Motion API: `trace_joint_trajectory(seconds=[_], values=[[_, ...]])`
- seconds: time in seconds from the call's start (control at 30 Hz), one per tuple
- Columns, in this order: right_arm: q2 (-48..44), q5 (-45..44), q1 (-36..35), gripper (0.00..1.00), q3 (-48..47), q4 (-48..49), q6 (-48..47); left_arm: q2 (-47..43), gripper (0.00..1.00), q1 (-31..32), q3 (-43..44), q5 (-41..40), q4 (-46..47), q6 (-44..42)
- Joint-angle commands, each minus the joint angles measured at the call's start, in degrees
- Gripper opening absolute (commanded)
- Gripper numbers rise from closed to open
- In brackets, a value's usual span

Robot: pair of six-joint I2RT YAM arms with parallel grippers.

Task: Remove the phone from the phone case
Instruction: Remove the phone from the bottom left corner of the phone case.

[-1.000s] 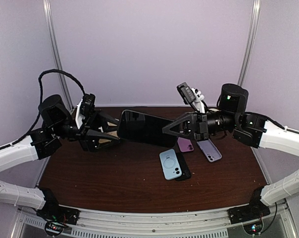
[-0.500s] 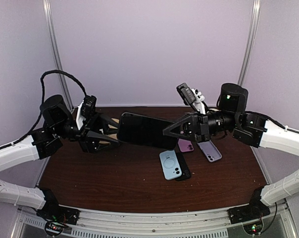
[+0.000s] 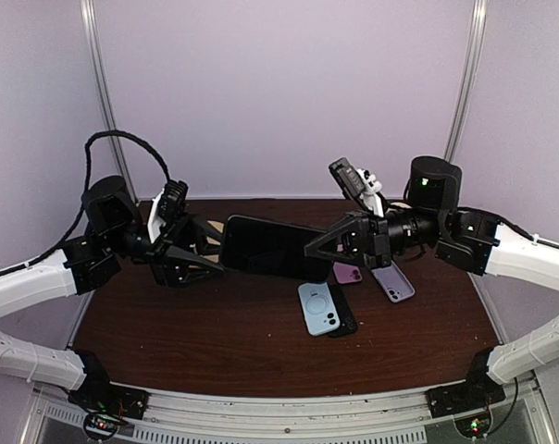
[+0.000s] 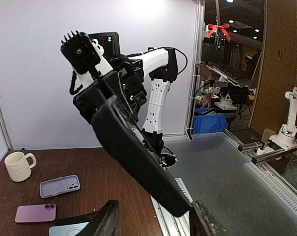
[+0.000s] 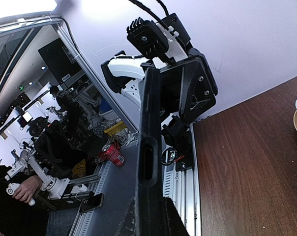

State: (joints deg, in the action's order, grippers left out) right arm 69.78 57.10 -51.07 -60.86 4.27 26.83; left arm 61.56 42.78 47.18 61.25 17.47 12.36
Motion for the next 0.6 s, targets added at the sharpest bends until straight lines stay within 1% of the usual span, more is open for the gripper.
trace_joint_trajectory(seconds=[0.0,0.37,0.57], values=[[-0.81,1.39,-0.94,0.00,-2.95,1.15,-2.14,0.45,0.51,-0.30,1.78,-0.35,0.65,0.70],[-1.56,0.68,-1.13,0.00,-2.68,-1.11,-4.18,0.99,0.53,-0.29,2.44,-0.14,-0.75,0.25],[-1.99,0.26,-1.23,0.00,-2.62,-2.02,-5.11,1.41,0.49,-0.25,2.89,-0.16,-1.62,0.08]])
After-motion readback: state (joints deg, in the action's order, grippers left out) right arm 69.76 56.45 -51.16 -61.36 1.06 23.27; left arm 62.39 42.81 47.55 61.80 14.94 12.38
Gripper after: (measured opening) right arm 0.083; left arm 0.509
